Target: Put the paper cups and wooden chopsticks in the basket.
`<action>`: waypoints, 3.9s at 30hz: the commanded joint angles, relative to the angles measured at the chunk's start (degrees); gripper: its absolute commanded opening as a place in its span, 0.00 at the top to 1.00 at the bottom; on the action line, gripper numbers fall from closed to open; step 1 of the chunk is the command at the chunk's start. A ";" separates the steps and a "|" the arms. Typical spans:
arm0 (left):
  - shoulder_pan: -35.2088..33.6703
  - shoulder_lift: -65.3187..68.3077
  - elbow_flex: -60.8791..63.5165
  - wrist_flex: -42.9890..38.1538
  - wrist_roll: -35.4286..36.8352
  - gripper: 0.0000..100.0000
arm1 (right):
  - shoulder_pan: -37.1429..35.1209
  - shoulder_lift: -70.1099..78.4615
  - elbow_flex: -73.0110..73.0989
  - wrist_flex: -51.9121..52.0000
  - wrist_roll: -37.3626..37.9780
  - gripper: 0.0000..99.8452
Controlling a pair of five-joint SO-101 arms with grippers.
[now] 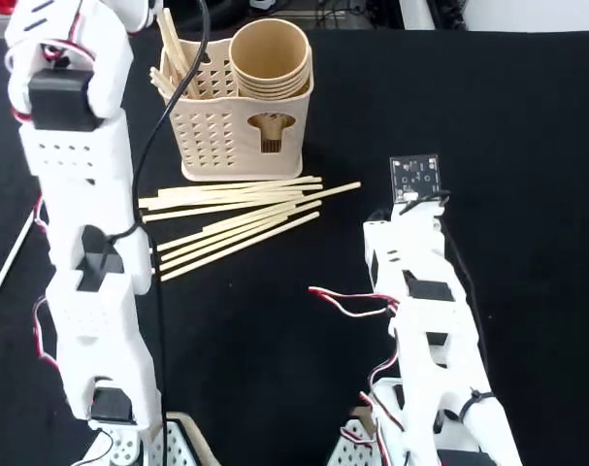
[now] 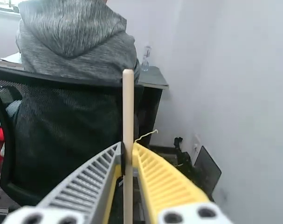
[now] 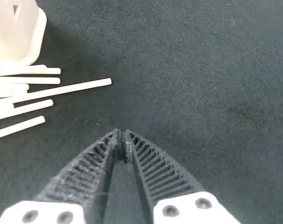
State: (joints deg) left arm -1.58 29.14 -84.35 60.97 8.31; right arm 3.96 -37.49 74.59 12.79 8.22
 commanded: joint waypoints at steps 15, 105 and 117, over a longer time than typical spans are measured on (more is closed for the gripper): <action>-2.59 9.93 -10.86 0.35 7.47 0.97 | 0.62 -1.10 -0.40 -0.88 -0.18 0.99; -31.16 37.45 7.60 21.71 -65.85 0.73 | 0.18 -1.01 -0.13 -1.14 -0.18 0.99; -31.34 47.30 7.52 24.70 -63.30 0.74 | 0.18 -1.10 -0.13 -1.05 -0.18 0.99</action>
State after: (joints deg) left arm -33.67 74.42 -77.49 84.26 -56.04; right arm 3.96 -37.49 74.68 12.79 8.22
